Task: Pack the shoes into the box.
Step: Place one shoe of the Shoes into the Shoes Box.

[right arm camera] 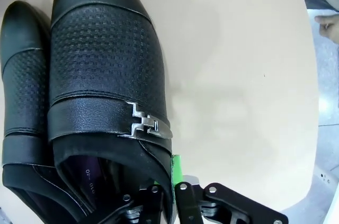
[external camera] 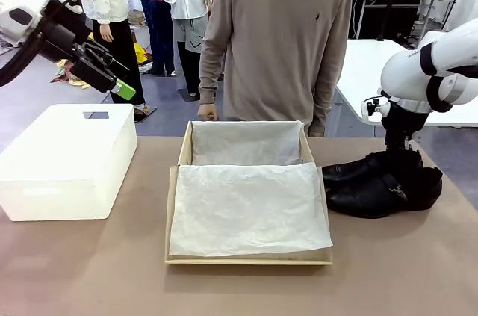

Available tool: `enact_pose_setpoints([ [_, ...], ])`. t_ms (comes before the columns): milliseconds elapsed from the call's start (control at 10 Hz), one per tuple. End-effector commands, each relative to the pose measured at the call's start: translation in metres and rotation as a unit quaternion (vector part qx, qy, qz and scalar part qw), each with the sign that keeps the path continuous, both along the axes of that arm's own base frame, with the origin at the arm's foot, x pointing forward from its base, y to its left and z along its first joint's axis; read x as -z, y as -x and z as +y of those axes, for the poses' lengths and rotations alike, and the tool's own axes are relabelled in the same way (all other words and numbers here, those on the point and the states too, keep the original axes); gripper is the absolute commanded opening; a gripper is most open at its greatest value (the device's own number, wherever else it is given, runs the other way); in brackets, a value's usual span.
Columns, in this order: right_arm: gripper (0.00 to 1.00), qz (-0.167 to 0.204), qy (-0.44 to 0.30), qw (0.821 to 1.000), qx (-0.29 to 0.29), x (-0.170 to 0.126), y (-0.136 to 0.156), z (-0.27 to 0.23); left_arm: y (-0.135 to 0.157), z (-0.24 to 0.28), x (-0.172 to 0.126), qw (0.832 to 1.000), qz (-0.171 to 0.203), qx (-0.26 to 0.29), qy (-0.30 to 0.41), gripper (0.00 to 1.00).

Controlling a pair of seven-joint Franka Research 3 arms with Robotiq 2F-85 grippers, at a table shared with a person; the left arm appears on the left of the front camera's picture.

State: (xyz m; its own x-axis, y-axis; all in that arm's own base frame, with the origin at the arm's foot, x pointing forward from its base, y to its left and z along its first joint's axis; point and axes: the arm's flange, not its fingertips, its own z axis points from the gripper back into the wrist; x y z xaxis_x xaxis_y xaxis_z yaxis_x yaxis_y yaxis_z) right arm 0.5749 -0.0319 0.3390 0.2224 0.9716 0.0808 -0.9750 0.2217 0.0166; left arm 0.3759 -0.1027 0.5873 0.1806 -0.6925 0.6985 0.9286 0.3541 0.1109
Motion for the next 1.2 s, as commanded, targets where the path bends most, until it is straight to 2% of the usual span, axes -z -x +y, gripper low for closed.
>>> enact_pose_setpoints([
  [0,0.0,-0.011,-0.008,1.0,0.028,-0.017,-0.007,-0.004,0.0,0.002,0.0,1.0,-0.003,0.008,0.005,1.0],
  [300,0.0,-0.021,-0.012,0.998,0.065,-0.058,-0.017,-0.016,0.0,0.002,0.0,1.0,-0.003,0.008,0.005,1.0],
  [600,0.0,-0.021,-0.01,0.997,0.072,-0.106,-0.019,-0.019,0.0,0.002,0.0,1.0,-0.003,0.008,0.005,1.0],
  [900,0.0,-0.015,0.013,0.997,0.072,-0.156,-0.007,-0.005,0.0,0.002,0.0,1.0,-0.003,0.008,0.005,1.0],
  [1100,0.0,0.004,0.004,0.997,0.076,-0.184,0.008,0.018,0.0,0.002,0.0,1.0,-0.003,0.008,0.005,1.0],
])
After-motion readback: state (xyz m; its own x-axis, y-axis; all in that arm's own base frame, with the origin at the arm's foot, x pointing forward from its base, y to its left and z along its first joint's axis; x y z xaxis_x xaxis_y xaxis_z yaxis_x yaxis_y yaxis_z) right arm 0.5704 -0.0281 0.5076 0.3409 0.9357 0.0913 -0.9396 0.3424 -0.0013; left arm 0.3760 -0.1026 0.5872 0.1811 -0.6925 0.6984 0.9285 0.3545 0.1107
